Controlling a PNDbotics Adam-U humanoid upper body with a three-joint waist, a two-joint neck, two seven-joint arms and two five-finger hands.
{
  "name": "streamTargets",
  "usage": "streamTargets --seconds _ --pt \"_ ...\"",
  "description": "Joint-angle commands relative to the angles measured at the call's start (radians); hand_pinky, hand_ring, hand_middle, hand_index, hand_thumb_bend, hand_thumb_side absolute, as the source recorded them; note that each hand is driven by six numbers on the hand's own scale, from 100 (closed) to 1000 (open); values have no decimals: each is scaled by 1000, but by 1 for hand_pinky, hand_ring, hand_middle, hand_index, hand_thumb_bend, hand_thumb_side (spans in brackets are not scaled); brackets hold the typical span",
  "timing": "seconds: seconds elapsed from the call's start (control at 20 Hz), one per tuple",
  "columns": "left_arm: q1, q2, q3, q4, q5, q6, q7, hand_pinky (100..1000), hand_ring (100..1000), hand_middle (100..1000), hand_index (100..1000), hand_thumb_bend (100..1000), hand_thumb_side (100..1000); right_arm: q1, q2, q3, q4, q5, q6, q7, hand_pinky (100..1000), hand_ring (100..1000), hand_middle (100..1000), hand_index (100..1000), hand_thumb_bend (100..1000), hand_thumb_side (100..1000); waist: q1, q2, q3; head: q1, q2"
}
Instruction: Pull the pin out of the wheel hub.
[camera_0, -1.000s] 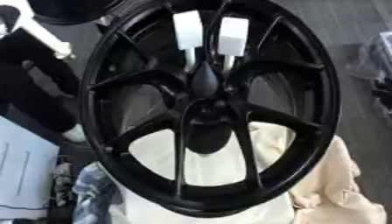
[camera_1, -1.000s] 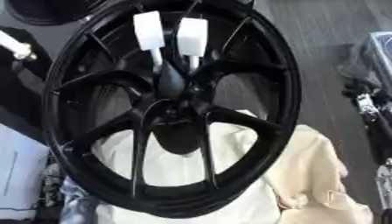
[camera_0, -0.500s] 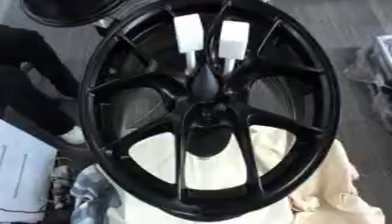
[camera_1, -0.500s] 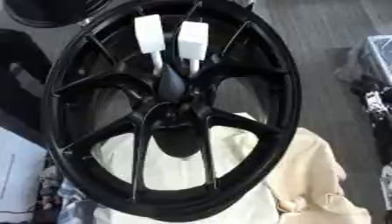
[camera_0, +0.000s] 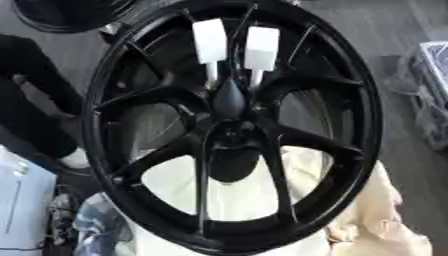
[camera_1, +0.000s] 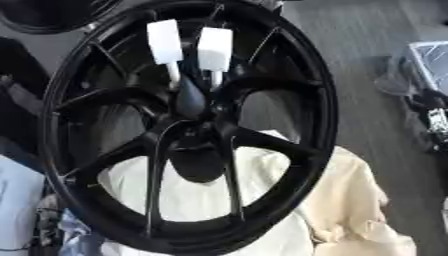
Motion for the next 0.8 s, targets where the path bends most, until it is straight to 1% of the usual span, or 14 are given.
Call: streamTargets --seconds 0.05,0.1,0.15,0.2,0.25,0.35,0.4,0.5,0.55,0.65,0.8 --pt "-11 4 24 -15 10 -16 5 794 746 745 819 314 862 0 -10 -10 -20 0 -2 -3 1000 879 808 863 100 669 -3 -10 2 2 -14" --pt "-15 -8 35 -29 42 -24 33 778 732 737 814 252 882 0 -9 -10 -20 0 -2 -2 1000 879 808 863 100 669 -3 -10 3 2 -14" --pt "-20 -22 44 -51 88 -43 80 743 695 724 802 111 930 0 -9 -10 -19 1 -2 -2 1000 878 808 863 100 668 -4 -10 3 2 -14" --pt "-24 -38 52 -76 155 -78 146 728 678 710 788 100 905 -1 -8 -10 -20 0 -2 -2 1000 878 808 863 100 667 -5 -10 3 2 -14" --pt "-30 -56 55 -100 234 -128 221 718 666 696 755 100 860 -1 -9 -10 -20 -1 -2 -2 1000 878 808 863 100 666 -5 -10 3 3 -13" --pt "-43 -93 46 -149 399 -273 368 706 658 687 742 114 851 -3 -10 -9 -21 -6 -2 -3 1000 878 808 863 100 664 -8 -10 2 6 -13" --pt "-51 -112 34 -167 465 -348 423 703 656 684 740 122 846 -5 -12 -8 -22 -9 -2 -3 1000 878 808 863 100 664 -9 -10 1 8 -13" --pt "-63 -148 7 -186 559 -465 484 702 651 673 736 150 842 -8 -14 -5 -24 -15 -3 -3 1000 878 808 863 100 661 -12 -10 -3 12 -15" --pt "-68 -164 -5 -190 590 -507 495 706 653 674 737 162 845 -9 -15 -4 -25 -18 -3 -2 1000 878 808 863 100 659 -13 -9 -5 14 -15" --pt "-79 -202 -23 -192 627 -562 496 708 651 670 739 179 845 -11 -15 -3 -27 -22 -5 -1 1000 878 808 863 100 659 -15 -9 -8 17 -17" --pt "-93 -261 -39 -185 650 -602 489 707 651 670 744 190 846 -16 -14 -3 -28 -29 -6 -3 1000 877 807 863 100 655 -18 -7 -11 22 -21"
